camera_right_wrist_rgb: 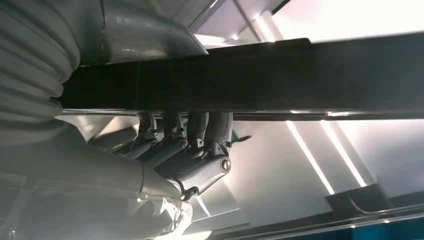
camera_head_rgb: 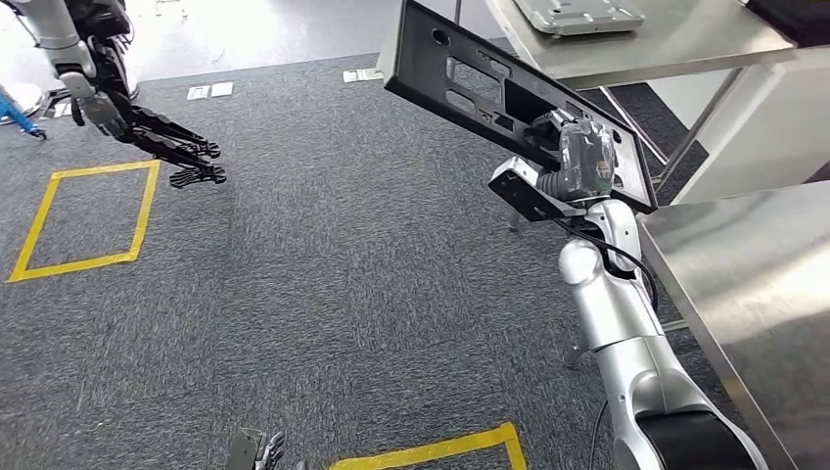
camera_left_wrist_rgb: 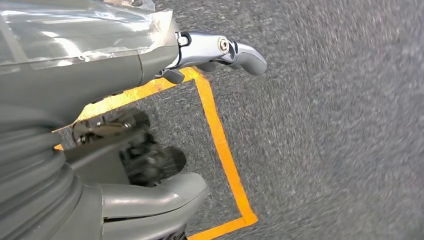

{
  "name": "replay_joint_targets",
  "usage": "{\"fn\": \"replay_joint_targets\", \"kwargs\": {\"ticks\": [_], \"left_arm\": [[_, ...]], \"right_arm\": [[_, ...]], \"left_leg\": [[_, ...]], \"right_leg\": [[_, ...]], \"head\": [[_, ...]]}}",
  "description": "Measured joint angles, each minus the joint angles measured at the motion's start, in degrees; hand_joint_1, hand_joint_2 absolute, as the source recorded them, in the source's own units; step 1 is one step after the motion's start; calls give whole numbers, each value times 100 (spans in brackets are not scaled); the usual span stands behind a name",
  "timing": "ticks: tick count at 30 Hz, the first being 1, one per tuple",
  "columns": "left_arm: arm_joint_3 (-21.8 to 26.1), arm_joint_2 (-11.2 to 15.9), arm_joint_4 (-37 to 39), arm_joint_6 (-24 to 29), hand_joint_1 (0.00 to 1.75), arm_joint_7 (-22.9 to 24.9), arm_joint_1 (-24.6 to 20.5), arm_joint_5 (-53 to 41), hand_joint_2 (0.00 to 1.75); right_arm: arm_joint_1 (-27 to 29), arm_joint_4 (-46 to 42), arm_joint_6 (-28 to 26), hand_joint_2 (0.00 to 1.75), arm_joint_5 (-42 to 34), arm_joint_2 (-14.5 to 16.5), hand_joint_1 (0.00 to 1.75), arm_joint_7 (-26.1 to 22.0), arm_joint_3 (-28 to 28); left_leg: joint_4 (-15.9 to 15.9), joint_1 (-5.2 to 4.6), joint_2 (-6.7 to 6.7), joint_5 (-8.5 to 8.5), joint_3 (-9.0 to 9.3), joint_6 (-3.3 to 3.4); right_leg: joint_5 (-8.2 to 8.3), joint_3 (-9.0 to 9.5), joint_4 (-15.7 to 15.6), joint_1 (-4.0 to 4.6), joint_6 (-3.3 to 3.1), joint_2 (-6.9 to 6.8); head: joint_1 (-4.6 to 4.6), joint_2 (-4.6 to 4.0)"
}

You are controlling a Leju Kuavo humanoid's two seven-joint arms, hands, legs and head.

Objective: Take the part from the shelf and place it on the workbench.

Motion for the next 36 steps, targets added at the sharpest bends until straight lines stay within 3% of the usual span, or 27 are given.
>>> {"fn": "replay_joint_targets", "kwargs": {"ticks": [1, 2, 3, 5, 7, 9, 11, 13, 15, 16, 17, 19, 20, 22, 24, 25, 27, 28, 30, 31, 32, 34, 36], "left_arm": [[-14, 1, 0, -5, 0, 10, -3, -6, 175], [-21, 3, 0, -14, 0, 16, -8, -2, 175], [-28, 4, 0, -28, 0, 20, -17, 4, 175], [-34, 15, 0, -54, 0, 25, -41, 15, 175], [-39, 27, 0, -64, 0, 31, -58, 16, 175], [-42, 26, -1, -67, 0, 38, -71, 24, 175], [-44, 12, -3, -77, 0, 40, -99, 34, 175], [-45, 2, -2, -91, 0, 45, -115, 37, 175], [-45, 5, -1, -108, 0, 55, -110, 44, 175], [-45, 7, 0, -121, 0, 58, -108, 56, 175], [-45, 7, 0, -137, 0, 60, -108, 73, 175], [-44, 8, -1, -167, 0, 62, -113, 100, 175], [-44, 12, -2, -175, 0, 62, -119, 107, 175], [-44, 23, -4, -178, 0, 61, -134, 110, 175], [-44, 19, -5, -174, 0, 64, -150, 108, 175], [-44, 14, -7, -172, 0, 66, -162, 106, 175], [-45, 8, -8, -171, 0, 68, -181, 102, 175], [-45, 8, -8, -173, 0, 70, -182, 101, 175], [-45, 9, -5, -177, 0, 74, -171, 101, 175], [-45, 11, -5, -177, 0, 75, -167, 101, 175], [-45, 15, -4, -177, 0, 75, -166, 101, 175], [-45, 21, -5, -176, 0, 74, -169, 101, 175], [-45, 35, -5, -175, 0, 74, -176, 101, 175]], "right_arm": [[25, 3, -10, 175, -17, -11, 175, -13, -13], [47, 7, -21, 175, -31, -21, 175, -23, -30], [61, 9, -37, 175, -38, -27, 175, -31, -48], [69, 13, -85, 175, -37, -32, 175, -37, -74], [72, 22, -126, 175, -14, -30, 175, -24, -87], [79, 30, -142, 175, 39, -33, 175, 4, -108], [61, 40, -159, 175, 103, -39, 175, 32, -133], [28, 62, -192, 175, 154, -34, 175, 56, -149], [31, 93, -227, 175, 197, -29, 175, 75, -163], [43, 111, -243, 175, 221, -29, 175, 82, -171], [52, 131, -258, 175, 247, -29, 175, 87, -178], [53, 163, -312, 175, 301, -28, 175, 97, -200], [49, 179, -346, 175, 329, -22, 175, 104, -209], [43, 219, -425, 175, 394, -11, 175, 131, -226], [38, 262, -490, 175, 478, -9, 175, 166, -241], [31, 281, -514, 175, 517, -6, 175, 179, -247], [7, 316, -541, 175, 572, 8, 175, 197, -249], [-3, 334, -549, 175, 585, 20, 175, 201, -249], [-11, 376, -555, 175, 594, 39, 175, 208, -248], [-11, 397, -556, 175, 595, 48, 175, 209, -248], [-11, 417, -557, 175, 596, 55, 175, 211, -247], [-12, 441, -557, 175, 598, 63, 175, 212, -247], [-20, 460, -561, 175, 599, 74, 175, 214, -247]], "left_leg": [[36, -8, -14, 75, -48, 33], [-161, -21, -41, 260, 18, 76], [-539, -38, -111, 511, 176, 127], [-1282, -64, -390, 872, 503, 222], [-1560, -89, -533, 952, 624, 264], [-1633, -96, -399, 994, 655, 285], [-1760, -83, -242, 1073, 710, 319], [-1825, -90, -84, 1116, 730, 337], [-1824, -93, 88, 1115, 715, 337], [-1822, -89, 172, 1109, 711, 328], [-1818, -81, 252, 1099, 709, 313], [-1776, -63, 395, 1054, 708, 245], [-1736, -68, 460, 1021, 702, 196], [-1678, -85, 567, 967, 696, 117], [-1667, -68, 664, 936, 709, 73], [-1621, -41, 623, 885, 705, 52], [-1237, 4, 348, 617, 546, 17], [-866, 14, 169, 421, 373, 11], [-124, 10, 10, 143, -23, 23], [32, 6, -12, 154, -130, 48], [-37, -4, -28, 279, -130, 86], [-719, -35, -157, 716, 151, 182], [-1360, -56, -390, 983, 444, 246]], "right_leg": [[3, 2, 1, 17, -5, 85], [4, 9, 1, 29, -5, 169], [5, 19, 2, 34, -4, 248], [15, 23, 6, 36, 11, 380], [45, -11, 2, 15, 59, 496], [86, -56, -16, 2, 124, 600], [-8, -184, 162, 36, 133, 367], [-291, -490, 782, 51, 107, -2], [-516, -798, 1446, 9, 144, -120], [-526, -829, 1538, -26, 196, -148], [-461, -743, 1399, -64, 263, -184], [-225, -313, 627, -133, 405, -402], [-134, -121, 288, -128, 430, -502], [-84, 29, 23, -90, 374, -572], [-72, 18, 43, -72, 269, -427], [-68, 14, 44, -75, 230, -358], [-56, 22, 38, -92, 135, -236], [-52, 20, 38, -84, 103, -178], [-43, 13, 38, -43, 62, -41], [-41, 12, 38, -22, 56, 38], [-36, 14, 38, -5, 49, 117], [-28, 21, 38, 5, 43, 271], [-9, 3, 42, 11, 59, 393]], "head": [[0, 0], [0, 0], [0, 0], [7, 0], [7, 0], [0, 0], [12, 0], [34, 0], [47, 0], [47, 0], [48, 0], [48, 0], [49, 0], [33, 0], [14, 0], [5, 0], [-6, 0], [-13, 0], [-19, 0], [-19, 0], [-18, 0], [-17, 0], [-12, 0]]}}
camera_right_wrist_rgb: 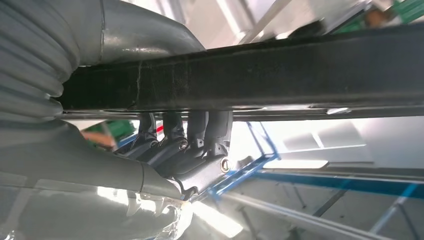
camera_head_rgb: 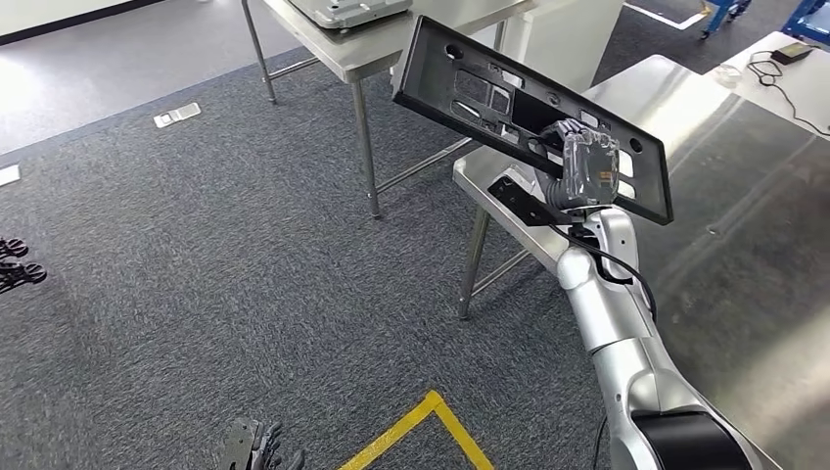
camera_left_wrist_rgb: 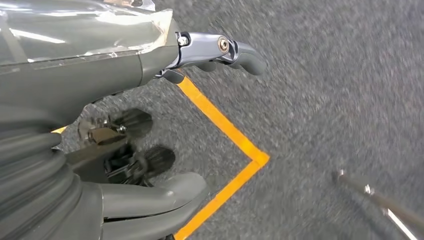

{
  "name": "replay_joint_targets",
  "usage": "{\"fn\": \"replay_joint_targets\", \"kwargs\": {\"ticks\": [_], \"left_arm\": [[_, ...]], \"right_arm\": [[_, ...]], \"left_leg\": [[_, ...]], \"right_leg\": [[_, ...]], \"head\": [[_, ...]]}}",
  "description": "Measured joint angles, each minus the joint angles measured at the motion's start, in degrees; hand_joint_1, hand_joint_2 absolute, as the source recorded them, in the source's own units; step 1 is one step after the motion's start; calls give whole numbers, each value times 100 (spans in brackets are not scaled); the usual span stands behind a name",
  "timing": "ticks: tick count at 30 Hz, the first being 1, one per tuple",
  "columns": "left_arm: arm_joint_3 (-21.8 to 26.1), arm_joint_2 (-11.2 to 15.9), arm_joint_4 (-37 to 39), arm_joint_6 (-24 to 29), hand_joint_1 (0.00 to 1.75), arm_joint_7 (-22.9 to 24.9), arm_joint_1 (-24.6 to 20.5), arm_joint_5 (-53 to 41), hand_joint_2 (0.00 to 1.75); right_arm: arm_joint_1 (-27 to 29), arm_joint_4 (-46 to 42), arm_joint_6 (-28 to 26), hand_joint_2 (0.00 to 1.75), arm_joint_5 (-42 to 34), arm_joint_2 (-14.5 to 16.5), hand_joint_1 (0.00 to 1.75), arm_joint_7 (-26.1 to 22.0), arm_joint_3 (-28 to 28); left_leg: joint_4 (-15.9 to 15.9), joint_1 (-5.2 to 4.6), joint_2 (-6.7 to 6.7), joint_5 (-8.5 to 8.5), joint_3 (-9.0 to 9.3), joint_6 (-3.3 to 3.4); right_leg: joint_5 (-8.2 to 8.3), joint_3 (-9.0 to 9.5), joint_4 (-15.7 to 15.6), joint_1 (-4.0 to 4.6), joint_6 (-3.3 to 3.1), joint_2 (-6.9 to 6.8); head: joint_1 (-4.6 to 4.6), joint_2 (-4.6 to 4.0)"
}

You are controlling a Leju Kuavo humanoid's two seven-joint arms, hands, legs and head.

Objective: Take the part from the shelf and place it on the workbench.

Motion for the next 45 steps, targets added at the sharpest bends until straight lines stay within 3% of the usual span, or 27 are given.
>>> {"fn": "replay_joint_targets", "kwargs": {"ticks": [1, 2, 3, 4, 6, 8, 10, 11, 12, 14, 16, 19, 21, 23, 25, 26, 28, 30, 32, 34, 36, 38, 40, 41, 42, 43, 45], "left_arm": [[0, 7, 0, -1, 0, 1, -2, 0, 175], [0, 12, 0, -1, 0, 2, -4, 0, 175], [1, 9, -1, 0, 0, 5, -8, 1, 175], [1, 7, -1, 1, 0, 8, -18, 1, 175], [2, -3, -1, -4, 0, 18, -40, 2, 175], [2, 0, 0, -9, 0, 33, -42, 2, 175], [2, 15, 2, -3, 0, 42, -32, 5, 175], [3, 20, 3, -1, 0, 41, -29, 7, 175], [3, 21, 3, -3, 0, 38, -28, 8, 175], [4, 26, 3, -14, 0, 21, -31, 8, 175], [4, 40, 3, -31, 0, -1, -37, 5, 175], [2, 51, 3, -58, 0, -12, -52, -4, 175], [2, 52, 3, -62, 0, -15, -71, -11, 175], [2, 55, 7, -57, 0, -18, -68, -17, 175], [2, 64, 13, -41, 0, -18, -51, -19, 175], [2, 68, 14, -31, 0, -18, -47, -21, 175], [2, 73, 15, -8, 0, -22, -46, -27, 175], [2, 86, 15, 8, 0, -38, -49, -33, 175], [1, 97, 16, 16, 0, -62, -46, -39, 175], [1, 94, 16, 18, 0, -82, -46, -45, 175], [1, 80, 16, 20, 0, -99, -57, -52, 175], [0, 64, 16, 19, 0, -109, -47, -58, 175], [0, 61, 17, 16, 0, -111, -15, -61, 175], [0, 62, 17, 14, 0, -111, -3, -62, 175], [0, 60, 17, 12, 0, -113, 3, -62, 175], [0, 57, 17, 9, 0, -115, 5, -63, 175], [0, 52, 16, 2, 0, -119, 5, -63, 175]], "right_arm": [[-4, 13, -4, 175, 1, 3, 175, 5, 0], [-7, 27, -10, 175, 3, 4, 175, 13, -2], [-7, 40, -18, 175, 6, 0, 175, 21, -4], [-5, 52, -32, 175, 13, -5, 175, 27, -7], [-40, 91, -81, 175, 32, -18, 175, 31, -13], [-95, 172, -156, 175, 78, -20, 175, 38, -17], [-117, 298, -219, 175, 148, -18, 175, 59, -18], [-123, 369, -246, 175, 185, -22, 175, 77, -19], [-138, 441, -280, 175, 221, -30, 175, 100, -21], [-200, 585, -377, 175, 285, -48, 175, 146, -32], [-271, 729, -462, 175, 311, -74, 175, 170, -58], [-304, 935, -519, 175, 297, -149, 175, 172, -126], [-331, 1048, -557, 175, 287, -186, 175, 173, -161], [-367, 1160, -599, 175, 275, -198, 175, 170, -173], [-379, 1275, -612, 175, 269, -204, 175, 161, -178], [-379, 1321, -611, 175, 269, -207, 175, 155, -179], [-384, 1392, -608, 175, 277, -209, 175, 142, -178], [-410, 1451, -608, 175, 292, -207, 175, 134, -177], [-450, 1525, -608, 175, 300, -211, 175, 130, -177], [-470, 1590, -608, 175, 303, -233, 175, 123, -177], [-485, 1637, -608, 175, 309, -264, 175, 106, -172], [-523, 1681, -608, 175, 315, -277, 175, 94, -164], [-536, 1727, -602, 175, 317, -267, 175, 99, -157], [-532, 1750, -593, 175, 320, -261, 175, 110, -154], [-531, 1770, -579, 175, 325, -257, 175, 127, -150], [-538, 1782, -566, 175, 334, -255, 175, 148, -147], [-576, 1790, -533, 175, 359, -244, 175, 190, -138]], "left_leg": [[-142, -14, -64, 34, 65, 12], [-169, -31, -48, 29, 80, 15], [-207, -45, 34, 53, 94, 24], [-270, -46, 108, 94, 122, 32], [-417, -28, 261, 190, 173, 68], [-471, -27, 418, 226, 179, 91], [-471, -27, 584, 224, 169, 88], [-468, -22, 663, 219, 166, 79], [-460, -14, 737, 210, 165, 64], [-411, -17, 870, 166, 160, -5], [-355, -50, 983, 119, 158, -83], [-323, -36, 1092, 71, 162, -143], [-76, 18, 844, -123, 50, -191], [594, 43, 506, -478, -254, -212], [1234, 40, 405, -681, -582, -200], [1309, 37, 389, -635, -644, -179], [794, 26, 299, -252, -443, -98], [67, 25, 35, 61, -111, -19], [-202, 6, -99, 97, 17, 6], [-272, -6, 31, 129, 68, 17], [-389, 8, 176, 203, 132, 52], [-453, 4, 323, 248, 147, 78], [-452, 2, 487, 249, 137, 82], [-450, 5, 569, 245, 135, 76], [-446, 11, 648, 238, 134, 65], [-434, 17, 720, 226, 135, 47], [-377, -1, 845, 178, 127, -25]], "right_leg": [[14, -16, -2, -11, 22, 55], [36, -33, -13, -23, 55, 113], [62, -48, -39, -28, 95, 178], [70, -74, -39, -25, 123, 149], [-71, -233, 220, 24, 118, -135], [-391, -557, 921, 32, 74, -453], [-580, -786, 1479, 1, 113, -536], [-564, -751, 1470, -21, 165, -565], [-470, -590, 1214, -50, 232, -617], [-236, -102, 394, -78, 340, -889], [-123, 153, -55, -59, 309, -1042], [-106, 132, -62, -70, 184, -851], [-90, 128, -62, -98, 101, -719], [-79, 124, -63, -88, 37, -588], [-71, 120, -62, -53, 5, -431], [-68, 120, -61, -37, -4, -345], [-60, 125, -61, -19, -11, -170], [-48, 116, -60, -14, 7, -21], [-18, 75, -63, -41, 56, 97], [19, 31, -79, -61, 122, 190], [-63, -93, 78, -24, 137, -51], [-334, -396, 667, 4, 97, -415], [-572, -722, 1376, -12, 102, -524], [-589, -776, 1510, -33, 140, -547], [-523, -708, 1405, -57, 198, -582], [-396, -521, 1074, -84, 265, -658], [-162, -72, 294, -94, 356, -952]], "head": [[3, 0], [4, 0], [2, 0], [3, 0], [30, 0], [60, 0], [64, 0], [65, 0], [65, 0], [68, 0], [60, 0], [38, 0], [29, 0], [19, 0], [16, 0], [16, 0], [16, 0], [22, 0], [13, 0], [-2, 0], [16, 0], [51, 0], [75, 0], [77, 0], [82, 0], [83, 0], [95, 0]]}}
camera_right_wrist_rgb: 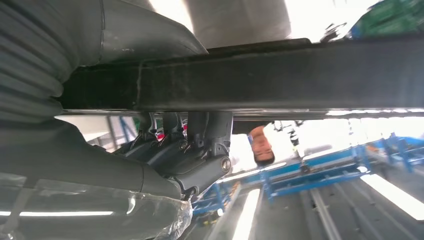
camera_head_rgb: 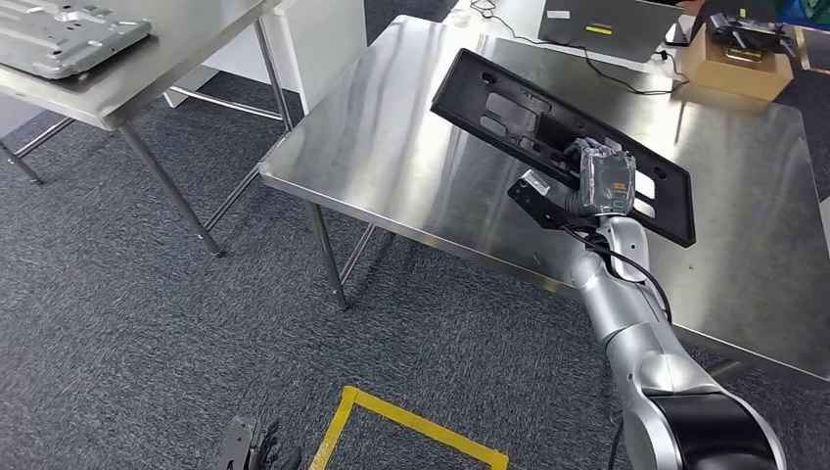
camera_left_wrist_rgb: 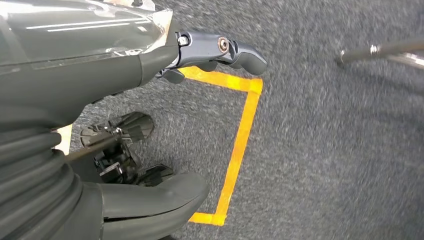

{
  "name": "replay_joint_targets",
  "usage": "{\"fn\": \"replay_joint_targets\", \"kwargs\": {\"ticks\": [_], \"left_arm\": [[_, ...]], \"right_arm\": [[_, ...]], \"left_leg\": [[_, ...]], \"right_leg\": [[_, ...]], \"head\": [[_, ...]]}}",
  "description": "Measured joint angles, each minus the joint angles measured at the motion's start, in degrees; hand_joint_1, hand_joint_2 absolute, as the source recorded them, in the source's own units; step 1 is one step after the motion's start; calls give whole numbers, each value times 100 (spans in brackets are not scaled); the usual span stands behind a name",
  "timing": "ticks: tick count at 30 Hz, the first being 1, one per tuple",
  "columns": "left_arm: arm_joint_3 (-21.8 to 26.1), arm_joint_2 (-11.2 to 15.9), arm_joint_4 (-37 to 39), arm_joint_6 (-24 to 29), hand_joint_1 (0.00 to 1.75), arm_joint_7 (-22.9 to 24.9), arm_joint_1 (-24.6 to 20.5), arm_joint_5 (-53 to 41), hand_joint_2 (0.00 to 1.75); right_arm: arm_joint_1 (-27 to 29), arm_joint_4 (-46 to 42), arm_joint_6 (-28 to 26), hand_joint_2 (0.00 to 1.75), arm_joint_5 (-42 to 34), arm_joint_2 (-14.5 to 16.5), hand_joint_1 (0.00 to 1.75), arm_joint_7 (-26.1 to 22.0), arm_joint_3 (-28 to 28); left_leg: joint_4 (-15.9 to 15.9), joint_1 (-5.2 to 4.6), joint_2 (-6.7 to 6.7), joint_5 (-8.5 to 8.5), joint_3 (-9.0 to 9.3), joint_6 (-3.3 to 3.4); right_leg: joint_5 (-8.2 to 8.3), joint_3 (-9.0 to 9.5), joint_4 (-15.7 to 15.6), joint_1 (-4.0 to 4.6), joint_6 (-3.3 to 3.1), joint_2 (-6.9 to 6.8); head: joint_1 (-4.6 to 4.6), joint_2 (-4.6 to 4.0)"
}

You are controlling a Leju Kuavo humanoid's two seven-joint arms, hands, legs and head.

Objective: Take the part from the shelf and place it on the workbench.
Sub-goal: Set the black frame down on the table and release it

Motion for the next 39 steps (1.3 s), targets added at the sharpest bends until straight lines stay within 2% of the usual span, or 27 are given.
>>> {"fn": "replay_joint_targets", "kwargs": {"ticks": [1, 2, 4, 5, 6, 7, 9, 10, 11, 12, 13, 15, 16, 18, 20, 23, 26, 39], "left_arm": [[0, 3, 0, -2, 0, -2, 0, 1, 175], [-1, 5, 0, -3, 0, -3, 0, 1, 175], [-1, 7, -1, -4, 0, -6, -4, 4, 175], [-2, 5, -1, -5, 0, -7, -8, 6, 175], [-2, 4, -2, -8, 0, -7, -10, 9, 175], [-2, 4, -2, -11, 0, -7, -8, 11, 175], [-2, 5, 0, -17, 0, -5, 3, 14, 175], [-2, 7, 2, -19, 0, -4, 9, 17, 175], [-2, 8, 3, -20, 0, -2, 12, 24, 175], [-2, 9, 4, -22, 0, -1, 12, 35, 175], [-2, 11, 4, -26, 0, 0, 10, 46, 175], [-2, 17, 4, -34, 0, 1, 1, 61, 175], [-2, 20, 3, -40, 0, 2, -6, 62, 175], [-2, 17, 3, -58, 0, 8, -13, 63, 175], [-1, 12, 4, -74, 0, 14, -12, 63, 175], [-1, 15, 4, -83, 0, 16, -12, 65, 175], [-2, 15, 4, -90, 0, 25, -12, 62, 175], [-4, 14, 4, -79, 0, 123, -13, 8, 175]], "right_arm": [[-21, 1, 18, 175, 12, 7, 175, 20, 7], [-34, 1, 37, 175, 19, 13, 175, 39, 12], [-48, 3, 80, 175, 32, 12, 175, 71, 18], [-59, 4, 93, 175, 36, 7, 175, 79, 20], [-84, 7, 103, 175, 41, 4, 175, 83, 25], [-118, 14, 102, 175, 45, 3, 175, 84, 31], [-184, 45, 61, 175, 93, 11, 175, 84, 53], [-204, 76, 4, 175, 156, 14, 175, 92, 76], [-217, 111, -63, 175, 236, 16, 175, 107, 104], [-224, 150, -130, 175, 320, 18, 175, 126, 137], [-231, 184, -176, 175, 382, 16, 175, 146, 162], [-261, 233, -210, 175, 460, 14, 175, 170, 197], [-286, 254, -220, 175, 489, 9, 175, 177, 214], [-338, 290, -241, 175, 543, -5, 175, 186, 252], [-362, 322, -251, 175, 585, -13, 175, 189, 290], [-374, 381, -253, 175, 640, -6, 175, 195, 343], [-393, 411, -252, 175, 706, 3, 175, 230, 406], [-389, 354, -83, 175, 929, 82, 175, 419, 603]], "left_leg": [[33, -26, 60, -29, -2, -42], [60, -52, 119, -53, 0, -75], [73, -56, 249, -79, 14, -113], [100, -27, 239, -117, 10, -134], [204, 3, 143, -212, -32, -157], [424, 27, -10, -367, -122, -180], [1171, 47, -344, -771, -455, -203], [1535, 46, -413, -908, -626, -202], [1746, 44, -441, -947, -736, -190], [1740, 42, -451, -873, -744, -164], [1513, 36, -459, -708, -641, -126], [743, 13, -503, -342, -263, -29], [435, 1, -522, -236, -116, -5], [173, -20, -538, -187, -13, -63], [152, -51, -539, -158, -31, -117], [158, -105, -565, -127, -58, -61], [159, -119, -575, -111, -79, -28], [164, -133, -574, -103, -93, -10]], "right_leg": [[58, 129, -231, 11, -16, -101], [77, 178, -321, 18, -53, -143], [93, 155, -322, 12, -151, -7], [105, 149, -324, -3, -188, 65], [117, 144, -327, -11, -231, 136], [132, 141, -332, -19, -278, 203], [150, 122, -333, -14, -340, 320], [158, 111, -333, 0, -360, 377], [165, 102, -332, 18, -370, 434], [171, 100, -332, 34, -377, 487], [175, 103, -331, 46, -379, 537], [185, 109, -328, 71, -365, 609], [192, 100, -323, 87, -352, 630], [200, 70, -306, 130, -336, 646], [208, 47, -300, 136, -323, 641], [237, 29, -315, 116, -278, 618], [258, 26, -338, 107, -248, 605], [273, 23, -353, 81, -226, 606]], "head": [[-7, 0], [-17, 0], [-54, 0], [-61, 0], [-66, 0], [-74, 0], [-92, 0], [-97, 0], [-98, 0], [-99, 0], [-99, 0], [-99, 0], [-96, 0], [-91, 0], [-91, 0], [-91, 0], [-91, 0], [-91, 0]]}}
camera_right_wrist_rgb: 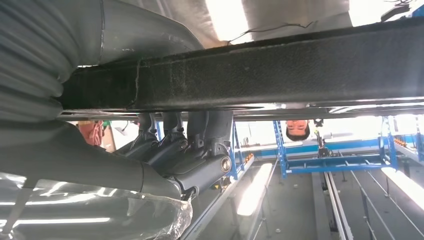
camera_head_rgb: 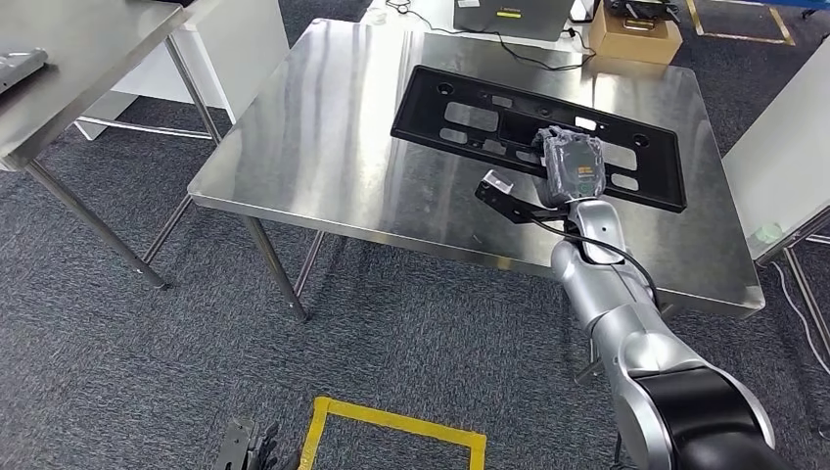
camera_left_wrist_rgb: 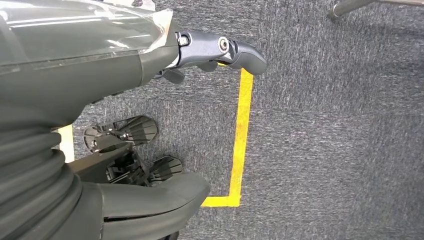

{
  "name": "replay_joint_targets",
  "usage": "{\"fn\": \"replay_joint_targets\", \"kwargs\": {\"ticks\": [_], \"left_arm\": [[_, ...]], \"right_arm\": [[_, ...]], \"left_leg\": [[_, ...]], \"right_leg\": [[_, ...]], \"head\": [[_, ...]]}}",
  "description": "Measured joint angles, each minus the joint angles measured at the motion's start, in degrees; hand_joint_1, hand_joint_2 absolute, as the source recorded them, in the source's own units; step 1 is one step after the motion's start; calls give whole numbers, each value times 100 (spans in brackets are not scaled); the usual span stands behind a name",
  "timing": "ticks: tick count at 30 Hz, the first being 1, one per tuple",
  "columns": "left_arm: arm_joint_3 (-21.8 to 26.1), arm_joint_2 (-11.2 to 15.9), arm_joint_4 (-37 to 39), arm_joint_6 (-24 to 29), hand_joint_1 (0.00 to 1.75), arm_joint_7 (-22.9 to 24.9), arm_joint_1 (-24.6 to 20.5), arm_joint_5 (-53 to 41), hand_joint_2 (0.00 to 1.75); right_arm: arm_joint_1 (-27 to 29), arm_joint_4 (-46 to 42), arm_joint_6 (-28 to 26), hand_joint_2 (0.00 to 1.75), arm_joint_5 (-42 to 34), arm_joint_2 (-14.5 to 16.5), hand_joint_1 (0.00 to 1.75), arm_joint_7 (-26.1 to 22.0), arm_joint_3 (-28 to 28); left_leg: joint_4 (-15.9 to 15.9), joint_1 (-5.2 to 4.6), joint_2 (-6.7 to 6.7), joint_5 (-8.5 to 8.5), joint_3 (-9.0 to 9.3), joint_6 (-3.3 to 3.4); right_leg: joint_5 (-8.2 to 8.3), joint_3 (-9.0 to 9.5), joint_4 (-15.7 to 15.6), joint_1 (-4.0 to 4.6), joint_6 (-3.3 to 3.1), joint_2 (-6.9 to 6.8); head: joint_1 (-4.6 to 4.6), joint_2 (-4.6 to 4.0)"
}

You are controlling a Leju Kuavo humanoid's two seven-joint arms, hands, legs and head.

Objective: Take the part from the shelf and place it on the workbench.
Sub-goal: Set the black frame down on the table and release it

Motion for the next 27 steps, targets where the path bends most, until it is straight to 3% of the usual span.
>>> {"fn": "replay_joint_targets", "kwargs": {"ticks": [8, 11, 13, 15, 17, 18, 20, 21, 23, 27], "left_arm": [[-28, -1, 0, 3, 0, 79, -15, -33, 175], [-34, -15, -1, 1, 0, 87, -44, -33, 175], [-36, -29, -1, -3, 0, 91, -66, -33, 175], [-36, -38, 1, -7, 0, 99, -72, -33, 175], [-36, -43, 2, -9, 0, 107, -70, -32, 175], [-36, -44, 2, -10, 0, 110, -70, -32, 175], [-36, -48, 2, -11, 0, 114, -72, -31, 175], [-36, -48, 2, -13, 0, 115, -76, -31, 175], [-35, -45, 3, -15, 0, 117, -83, -31, 175], [-35, -40, 4, -18, 0, 126, -96, -18, 175]], "right_arm": [[77, -203, 128, 175, 127, 14, 175, 123, 27], [83, -251, 128, 175, 144, 6, 175, 133, 29], [74, -273, 128, 175, 147, -1, 175, 138, 33], [80, -275, 129, 175, 150, -3, 175, 138, 39], [113, -274, 131, 175, 154, -5, 175, 137, 45], [125, -273, 130, 175, 156, -5, 175, 133, 46], [121, -272, 125, 175, 155, -5, 175, 114, 48], [109, -269, 122, 175, 153, -3, 175, 98, 49], [92, -257, 116, 175, 146, -1, 175, 72, 50], [75, -221, 110, 175, 140, 8, 175, 21, 50]], "left_leg": [[28, -14, 0, 4, -27, 37], [-60, 22, 31, 61, 28, 120], [-148, 69, 77, 125, 83, 186], [-158, 75, 116, 139, 84, 201], [-152, 87, 148, 131, 80, 186], [-144, 101, 158, 121, 80, 166], [-99, 138, 173, 79, 80, 90], [-67, 141, 177, 50, 68, 38], [-22, 129, 182, 10, 46, -41], [98, 171, 180, -88, -30, -136]], "right_leg": [[27, -3, -13, -64, 40, 4], [18, -41, 1, -34, 71, -19], [-179, -232, 381, -4, 35, -113], [-501, -568, 1149, -12, -3, -173], [-642, -762, 1622, -39, 38, -190], [-591, -703, 1536, -61, 89, -206], [-347, -295, 779, -116, 220, -273], [-253, -80, 410, -114, 250, -288], [-199, 121, 62, -105, 198, -281], [-215, 131, 80, -100, -2, -218]], "head": [[-2, 0], [1, 0], [18, 0], [39, 0], [45, 0], [44, 0], [47, 0], [50, 0], [37, 0], [4, 0]]}}
